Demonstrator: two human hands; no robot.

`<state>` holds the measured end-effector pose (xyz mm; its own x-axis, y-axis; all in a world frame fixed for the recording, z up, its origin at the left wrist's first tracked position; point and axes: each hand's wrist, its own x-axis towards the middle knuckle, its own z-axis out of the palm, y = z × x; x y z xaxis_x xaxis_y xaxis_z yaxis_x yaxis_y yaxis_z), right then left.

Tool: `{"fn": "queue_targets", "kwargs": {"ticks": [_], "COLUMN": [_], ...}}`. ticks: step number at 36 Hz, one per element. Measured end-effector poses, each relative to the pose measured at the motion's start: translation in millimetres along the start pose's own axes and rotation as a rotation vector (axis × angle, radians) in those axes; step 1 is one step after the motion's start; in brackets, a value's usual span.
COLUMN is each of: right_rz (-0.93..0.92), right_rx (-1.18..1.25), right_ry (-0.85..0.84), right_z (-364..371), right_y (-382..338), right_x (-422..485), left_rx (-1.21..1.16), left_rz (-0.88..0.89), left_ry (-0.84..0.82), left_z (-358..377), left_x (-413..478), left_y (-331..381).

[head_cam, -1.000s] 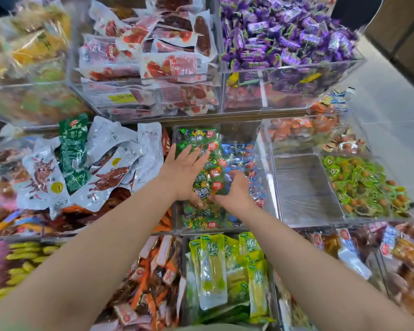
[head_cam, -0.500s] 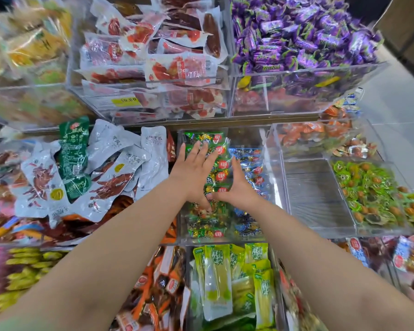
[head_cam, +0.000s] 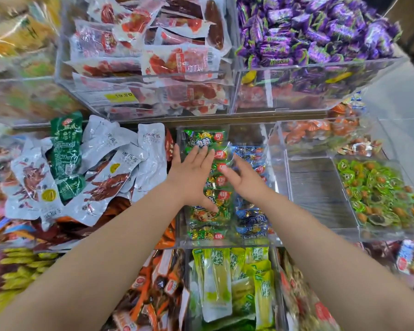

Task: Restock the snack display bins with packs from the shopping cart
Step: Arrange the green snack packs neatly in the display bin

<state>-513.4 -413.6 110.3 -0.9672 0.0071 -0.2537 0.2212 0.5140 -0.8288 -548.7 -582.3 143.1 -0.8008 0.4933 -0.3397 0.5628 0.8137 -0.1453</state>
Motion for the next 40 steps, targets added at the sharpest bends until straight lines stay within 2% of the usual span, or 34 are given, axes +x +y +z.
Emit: {"fn": "queue_targets", "kwargs": {"ticks": [3,5,7,9,15,18,21,26,29,32,34,36,38,40], "right_rz": [0.045,0.167,0.246,0.256,0.299,0.366,0.328,0.323,0.310,0.300,0.308,0.336,0.366,0.421], "right_rx": [0.195,0.347,0.392,0.408,0.528,0.553,0.482,0.589,0.645,0.745,0.771,0.783,0.834,0.843], "right_ry": [0.211,0.187,0.106,0.053,0.038,0.112,0.189,0.228,0.275,0.356,0.423,0.484,0.535,0.616], "right_z": [-4,-7,-7,-4,-3,-9,-14,-24,-27,-30,-30,-27,-20,-9], "right_y": [-9,-17,-27,-35,-35,-27,-16,-1,5,9,12,20,32,51], "right_x": [7,18,28,37,47,43,21,-27,-55,-85,-110,-137,-168,-202], "left_rx": [-0.009,-0.010,-0.006,0.014,0.074,0.082,0.076,0.056,-0.046,-0.248,-0.410,-0.624,-0.836,-0.941], "left_rz": [0.012,0.011,0.001,-0.019,-0.074,-0.074,-0.058,-0.068,-0.048,0.046,0.112,0.121,0.117,0.142], "left_ry": [0.028,0.033,0.035,0.039,0.000,-0.048,-0.075,-0.016,0.113,0.383,0.493,0.441,0.289,0.141], "left_z": [3,3,4,6,2,-6,-13,-22,-23,-21,-17,-8,7,29], "left_x": [-3,-4,-3,-2,6,6,-2,-22,-40,-64,-82,-99,-115,-127], "left_y": [-1,-1,-1,0,3,5,7,17,33,54,73,96,120,144]}}
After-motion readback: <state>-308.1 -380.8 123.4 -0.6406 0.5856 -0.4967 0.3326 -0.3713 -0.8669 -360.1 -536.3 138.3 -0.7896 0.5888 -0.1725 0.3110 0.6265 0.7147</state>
